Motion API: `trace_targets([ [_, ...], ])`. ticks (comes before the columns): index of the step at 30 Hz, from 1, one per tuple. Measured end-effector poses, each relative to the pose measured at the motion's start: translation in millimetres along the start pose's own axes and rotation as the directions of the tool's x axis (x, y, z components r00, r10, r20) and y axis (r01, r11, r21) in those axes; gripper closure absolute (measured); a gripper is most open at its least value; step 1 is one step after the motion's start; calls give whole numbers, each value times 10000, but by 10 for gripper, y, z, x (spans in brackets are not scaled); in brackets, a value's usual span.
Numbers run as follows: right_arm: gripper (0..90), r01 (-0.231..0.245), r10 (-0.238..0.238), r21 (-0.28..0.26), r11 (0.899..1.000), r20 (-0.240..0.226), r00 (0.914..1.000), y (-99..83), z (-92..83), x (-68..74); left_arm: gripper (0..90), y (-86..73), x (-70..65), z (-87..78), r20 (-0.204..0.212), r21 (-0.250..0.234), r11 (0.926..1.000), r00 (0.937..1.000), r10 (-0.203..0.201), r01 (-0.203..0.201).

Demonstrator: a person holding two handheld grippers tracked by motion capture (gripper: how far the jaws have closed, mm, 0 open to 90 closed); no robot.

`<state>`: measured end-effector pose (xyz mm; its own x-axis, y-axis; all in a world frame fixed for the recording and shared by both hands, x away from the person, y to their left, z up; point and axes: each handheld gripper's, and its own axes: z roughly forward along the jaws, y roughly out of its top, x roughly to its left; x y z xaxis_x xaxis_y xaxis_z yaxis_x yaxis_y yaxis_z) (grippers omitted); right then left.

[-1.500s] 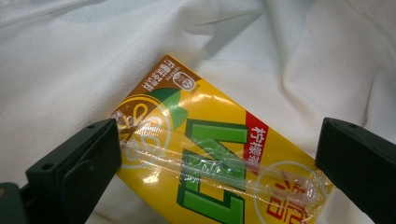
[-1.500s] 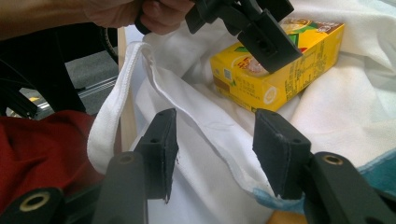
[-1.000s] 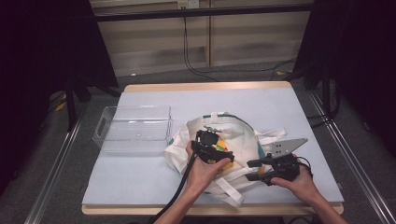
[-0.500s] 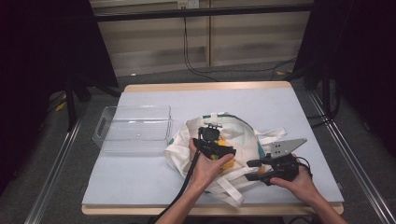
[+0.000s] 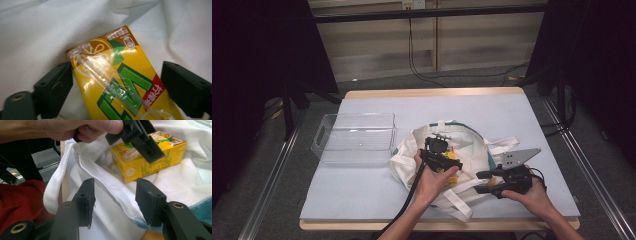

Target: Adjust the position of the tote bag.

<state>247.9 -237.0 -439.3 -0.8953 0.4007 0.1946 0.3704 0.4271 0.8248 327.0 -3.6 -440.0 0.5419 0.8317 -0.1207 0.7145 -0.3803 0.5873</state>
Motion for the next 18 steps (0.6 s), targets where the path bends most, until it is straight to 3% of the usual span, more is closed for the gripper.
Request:
trace_targets([
  [3, 498, 4, -4, -1, 10000, -10, 10000, 0, -1, 3, 201, 4, 20, -56, 200, -94, 9999, 9998, 57, -55],
  [6, 498, 3, -3, 15, 10000, 13, 10000, 0, -1, 5, 238, -6, 11, -97, 261, -220, 9990, 9989, 392, -386],
  [7, 498, 3, -3, 2, 10000, -7, 10000, -1, -2, 5, 262, -9, 15, -135, 528, -433, 9973, 9967, 616, -594],
  [8, 498, 13, -13, -3, 10000, 19, 10000, -1, -4, 5, 423, -2, 8, -187, 590, -583, 9957, 9954, 756, -722],
  [10, 498, 17, -17, -22, 10000, 53, 10000, -3, -8, 4, 485, 14, 18, -234, 782, -555, 9927, 9907, 1110, -1068],
  [11, 498, 10, -10, -26, 10000, 50, 10000, -3, -9, 2, 570, 16, 36, -231, 1151, -532, 9944, 9886, 968, -912],
  [15, 497, 21, -21, -18, 10000, 34, 10000, -5, -9, 5, 405, 23, 74, -205, 1354, -598, 9975, 9897, 455, -377],
  [18, 496, -18, 18, -4, 10000, 65, 10000, -7, -16, 1, 300, -2, 87, -180, 1282, -576, 9976, 9907, 452, -380],
])
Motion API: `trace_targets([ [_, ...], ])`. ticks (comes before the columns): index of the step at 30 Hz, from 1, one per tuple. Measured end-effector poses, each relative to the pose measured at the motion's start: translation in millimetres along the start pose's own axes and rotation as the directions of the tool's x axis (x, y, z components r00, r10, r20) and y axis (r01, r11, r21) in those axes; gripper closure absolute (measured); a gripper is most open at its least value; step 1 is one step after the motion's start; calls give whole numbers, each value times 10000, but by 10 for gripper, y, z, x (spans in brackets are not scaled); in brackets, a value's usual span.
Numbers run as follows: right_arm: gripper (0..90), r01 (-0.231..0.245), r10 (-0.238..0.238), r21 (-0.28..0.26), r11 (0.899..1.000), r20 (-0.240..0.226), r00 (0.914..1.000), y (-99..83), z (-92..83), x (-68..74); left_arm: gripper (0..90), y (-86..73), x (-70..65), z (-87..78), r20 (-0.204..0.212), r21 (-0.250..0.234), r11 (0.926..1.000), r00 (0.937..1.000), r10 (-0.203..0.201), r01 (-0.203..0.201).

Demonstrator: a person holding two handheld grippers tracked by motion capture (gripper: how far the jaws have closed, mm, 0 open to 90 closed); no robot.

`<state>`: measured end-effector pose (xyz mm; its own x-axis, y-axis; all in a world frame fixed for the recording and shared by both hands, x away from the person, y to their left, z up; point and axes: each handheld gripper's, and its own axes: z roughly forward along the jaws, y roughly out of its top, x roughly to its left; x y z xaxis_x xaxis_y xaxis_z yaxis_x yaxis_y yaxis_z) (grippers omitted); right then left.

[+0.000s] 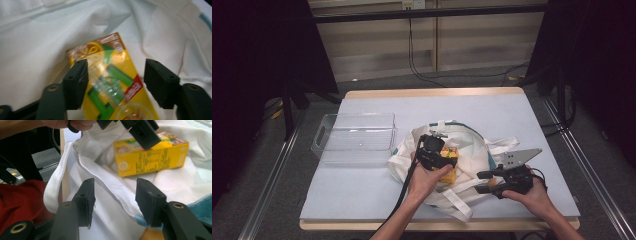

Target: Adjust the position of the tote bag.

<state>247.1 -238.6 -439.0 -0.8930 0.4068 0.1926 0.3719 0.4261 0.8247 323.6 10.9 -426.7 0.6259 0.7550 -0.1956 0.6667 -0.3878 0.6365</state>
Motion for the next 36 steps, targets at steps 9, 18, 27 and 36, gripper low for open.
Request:
trace_targets([
  [9, 496, 25, -25, -18, 10000, -3, 10000, -1, -6, -4, 129, -138, 40, -37, 294, -28, 9998, 9994, 183, -182],
  [18, 496, 40, -40, -17, 10000, -35, 10000, 3, 8, 2, 98, -189, -51, 131, 2, 626, 9960, 9979, 641, -639],
  [27, 497, 27, -27, -28, 10000, -23, 10000, 2, 3, 3, 285, -183, 0, 59, -207, 771, 9940, 9966, 798, -779],
  [36, 497, 16, -16, -31, 10000, 15, 10000, 5, -5, 1, 288, -96, 133, -153, 173, 749, 9923, 9950, 980, -990],
])
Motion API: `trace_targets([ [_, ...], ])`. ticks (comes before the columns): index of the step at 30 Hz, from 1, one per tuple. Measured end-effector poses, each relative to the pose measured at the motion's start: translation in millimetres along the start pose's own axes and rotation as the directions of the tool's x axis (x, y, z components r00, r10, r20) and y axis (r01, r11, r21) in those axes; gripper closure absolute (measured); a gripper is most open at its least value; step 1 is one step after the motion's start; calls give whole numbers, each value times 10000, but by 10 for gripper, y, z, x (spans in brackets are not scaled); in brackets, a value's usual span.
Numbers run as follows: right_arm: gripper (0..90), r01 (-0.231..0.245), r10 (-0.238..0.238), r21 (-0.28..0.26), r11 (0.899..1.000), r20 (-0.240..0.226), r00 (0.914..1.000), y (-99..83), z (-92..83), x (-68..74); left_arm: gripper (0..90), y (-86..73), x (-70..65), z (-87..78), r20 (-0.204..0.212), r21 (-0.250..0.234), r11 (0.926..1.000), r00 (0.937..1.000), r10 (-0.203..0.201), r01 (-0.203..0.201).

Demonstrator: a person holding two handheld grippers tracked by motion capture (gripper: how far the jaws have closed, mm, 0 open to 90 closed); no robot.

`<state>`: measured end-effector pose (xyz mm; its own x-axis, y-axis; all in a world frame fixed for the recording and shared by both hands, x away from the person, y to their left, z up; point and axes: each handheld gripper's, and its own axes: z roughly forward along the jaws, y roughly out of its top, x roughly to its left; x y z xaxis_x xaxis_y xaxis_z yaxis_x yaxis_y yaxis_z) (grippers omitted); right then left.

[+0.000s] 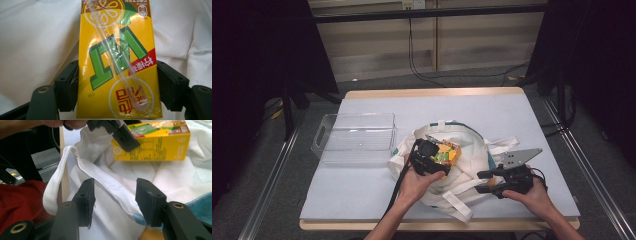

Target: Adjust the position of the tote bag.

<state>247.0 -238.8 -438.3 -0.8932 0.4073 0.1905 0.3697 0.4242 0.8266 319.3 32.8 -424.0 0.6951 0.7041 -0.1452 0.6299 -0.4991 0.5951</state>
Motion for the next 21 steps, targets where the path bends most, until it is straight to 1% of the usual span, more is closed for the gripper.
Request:
trace_targets([
  [1, 497, -22, 22, -17, 10000, -37, 10000, 0, -1, 0, 288, 8, 15, -31, -21, -19, 10000, 10000, 61, -61],
  [2, 497, 4, -4, -34, 10000, -19, 10000, 0, -1, -2, 288, 12, 33, -64, 64, -132, 9998, 9999, 152, -151],
  [3, 497, -7, 7, -22, 10000, -32, 10000, -1, -1, -2, 289, 18, 48, -100, 165, -172, 9997, 9997, 157, -154],
  [4, 497, 3, -3, -24, 10000, -30, 10000, -1, -1, -4, 289, 25, 55, -132, 155, -209, 9996, 9996, 216, -213],
  [5, 497, 5, -5, -9, 10000, 0, 10000, -1, -1, -4, 289, 31, 68, -159, 181, -192, 9990, 9990, 411, -408],
  [6, 497, -8, 8, -14, 10000, -15, 10000, 0, 0, -5, 289, 36, 72, -183, 146, -182, 9991, 9992, 379, -376],
  [7, 497, -15, 15, -19, 10000, -32, 10000, 2, 1, -4, 289, 42, 84, -208, 78, -125, 9984, 9984, 553, -552],
  [9, 497, -9, 9, -29, 10000, -15, 10000, 4, 1, -2, 290, 41, 89, -229, -238, 178, 9964, 9962, 834, -830],
  [10, 497, 5, -5, -26, 10000, -7, 10000, 5, -1, -2, 290, 32, 100, -227, -198, 331, 9951, 9954, 940, -933],
  [11, 497, 5, -5, -21, 10000, -5, 10000, 5, -1, -2, 290, 28, 116, -223, -167, 579, 9927, 9942, 1066, -1055],
  [12, 497, -14, 13, -36, 10000, -29, 10000, 4, 0, -3, 290, 20, 124, -215, -248, 725, 9898, 9919, 1244, -1223],
  [13, 497, -4, 4, -28, 10000, -26, 10000, 4, 2, -4, 290, 15, 130, -203, -254, 926, 9858, 9894, 1429, -1400],
  [14, 497, -29, 29, -10, 10000, -32, 10000, 4, 5, -1, 290, 12, 131, -185, -321, 1170, 9827, 9884, 1481, -1435],
  [16, 497, -16, 16, -3, 10000, -42, 10000, 5, 11, 0, 291, 9, 136, -148, -431, 1487, 9764, 9854, 1649, -1569],
  [17, 497, -15, 15, 11, 10000, -46, 10000, 5, 12, 2, 291, 10, 140, -132, -489, 1706, 9719, 9837, 1729, -1624],
  [19, 497, -7, 7, 17, 10000, -48, 10000, 6, 12, 4, 291, 1, 151, -92, -493, 1928, 9656, 9811, 1870, -1744],
  [20, 498, -5, 5, 17, 10000, -42, 10000, 6, 11, 2, 291, 6, 164, -85, -545, 2140, 9575, 9764, 2092, -1932],
  [21, 498, 8, -8, -3, 10000, -36, 10000, 6, 10, 0, 292, 4, 167, -73, -530, 2195, 9571, 9773, 2052, -1891],
])
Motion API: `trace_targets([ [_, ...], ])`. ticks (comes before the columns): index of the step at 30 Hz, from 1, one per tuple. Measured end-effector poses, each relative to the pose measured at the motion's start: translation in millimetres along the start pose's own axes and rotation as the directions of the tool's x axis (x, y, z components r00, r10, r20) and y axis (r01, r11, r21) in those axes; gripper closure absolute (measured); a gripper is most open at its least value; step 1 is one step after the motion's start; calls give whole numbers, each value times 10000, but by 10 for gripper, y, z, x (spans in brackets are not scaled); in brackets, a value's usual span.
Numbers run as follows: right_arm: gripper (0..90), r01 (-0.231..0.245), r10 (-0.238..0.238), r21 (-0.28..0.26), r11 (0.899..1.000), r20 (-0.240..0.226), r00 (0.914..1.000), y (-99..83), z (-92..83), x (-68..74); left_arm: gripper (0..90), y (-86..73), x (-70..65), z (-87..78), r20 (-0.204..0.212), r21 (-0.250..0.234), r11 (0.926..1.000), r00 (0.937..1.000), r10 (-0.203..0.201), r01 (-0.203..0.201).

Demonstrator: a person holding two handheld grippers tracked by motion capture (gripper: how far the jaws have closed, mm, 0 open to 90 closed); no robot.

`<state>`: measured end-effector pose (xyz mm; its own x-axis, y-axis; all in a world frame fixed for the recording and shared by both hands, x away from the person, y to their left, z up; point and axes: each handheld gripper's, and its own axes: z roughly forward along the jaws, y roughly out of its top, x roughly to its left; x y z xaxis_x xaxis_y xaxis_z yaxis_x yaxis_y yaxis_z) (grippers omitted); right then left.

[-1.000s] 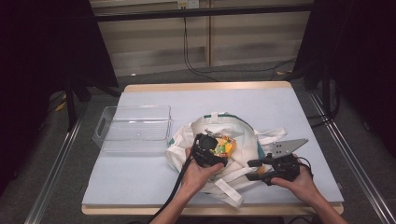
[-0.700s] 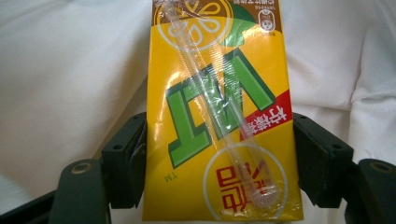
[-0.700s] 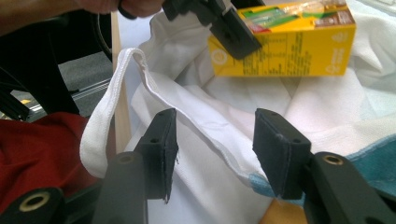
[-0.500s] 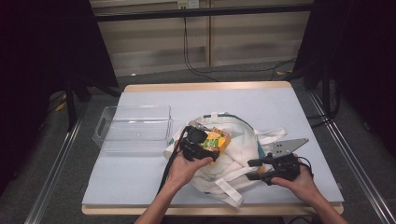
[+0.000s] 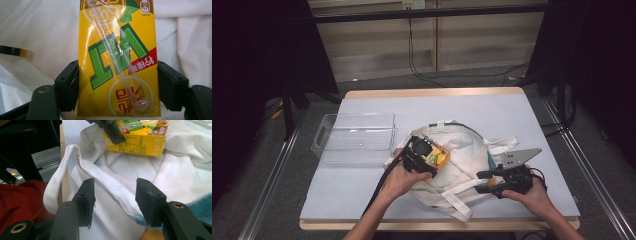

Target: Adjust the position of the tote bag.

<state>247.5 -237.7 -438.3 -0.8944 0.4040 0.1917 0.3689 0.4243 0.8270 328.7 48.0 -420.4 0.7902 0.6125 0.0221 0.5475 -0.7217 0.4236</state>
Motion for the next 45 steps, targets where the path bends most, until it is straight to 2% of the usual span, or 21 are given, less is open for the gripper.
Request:
trace_targets([
  [9, 497, 26, -26, -5, 10000, 1, 10000, -2, 1, 3, 293, 15, 1, 124, -97, 650, 9969, 9990, 447, -440],
  [11, 497, 17, -17, 12, 10000, -3, 10000, -2, 1, 6, 293, 19, 4, 135, -95, 740, 9965, 9991, 401, -393],
  [14, 497, 23, -23, 7, 10000, 3, 10000, -6, 0, 4, 294, 35, 24, 148, 71, 1135, 9927, 9991, 410, -415],
  [15, 497, 4, -4, 29, 10000, -1, 10000, -7, 0, 5, 293, 37, 25, 157, 86, 1128, 9923, 9986, 513, -519],
  [18, 497, 41, -41, 1, 10000, -24, 10000, -7, -3, 8, 290, 32, 39, 158, 223, 1191, 9920, 9990, 395, -418],
  [25, 492, 33, -33, -30, 10000, 33, 10000, 0, -6, 0, 282, -20, 75, 84, 398, 485, 9986, 9990, 189, -209],
  [27, 489, 24, -24, -27, 10000, 16, 10000, 0, -1, 0, 260, -22, 86, 38, 373, 38, 9999, 9992, 150, -151],
  [28, 487, 33, -33, -26, 10000, 19, 10000, 0, 1, 1, 234, -24, 93, 11, 388, -49, 9999, 9992, 96, -95],
  [29, 487, 30, -30, -14, 10000, 22, 10000, 0, 1, 4, 222, -30, 89, -1, 432, -311, 9994, 9990, -118, 131],
  [32, 485, 44, -44, -51, 10000, 11, 10000, 0, -3, 6, 177, -46, 104, -69, 564, -861, 9963, 9984, -1, 50],
  [35, 483, 68, -68, -102, 9999, 25, 10000, 3, -8, 7, 174, -87, 109, -144, 781, -1677, 9856, 9969, -82, 212],
  [36, 483, 47, -47, -117, 9999, 21, 10000, 4, -11, 9, 197, -107, 108, -171, 819, -2026, 9792, 9966, 102, 66],
  [38, 482, 58, -58, -171, 9998, 6, 10000, 6, -14, 9, 215, -151, 90, -208, 874, -2653, 9642, 9959, 220, 19],
  [41, 478, 100, -100, -255, 9996, -3, 9999, 10, -21, 15, 231, -240, 63, -236, 827, -3444, 9377, 9934, 792, -461],
  [42, 476, 128, -127, -309, 9994, 11, 9999, 11, -22, 15, 238, -271, 62, -238, 761, -3514, 9342, 9926, 945, -620],
  [43, 476, 104, -104, -313, 9995, 1, 9999, 13, -26, 18, 246, -308, 57, -223, 694, -3720, 9261, 9931, 943, -620],
  [45, 476, 117, -116, -356, 9993, 22, 9999, 16, -30, 25, 251, -376, 69, -197, 621, -3725, 9258, 9936, 949, -651],
])
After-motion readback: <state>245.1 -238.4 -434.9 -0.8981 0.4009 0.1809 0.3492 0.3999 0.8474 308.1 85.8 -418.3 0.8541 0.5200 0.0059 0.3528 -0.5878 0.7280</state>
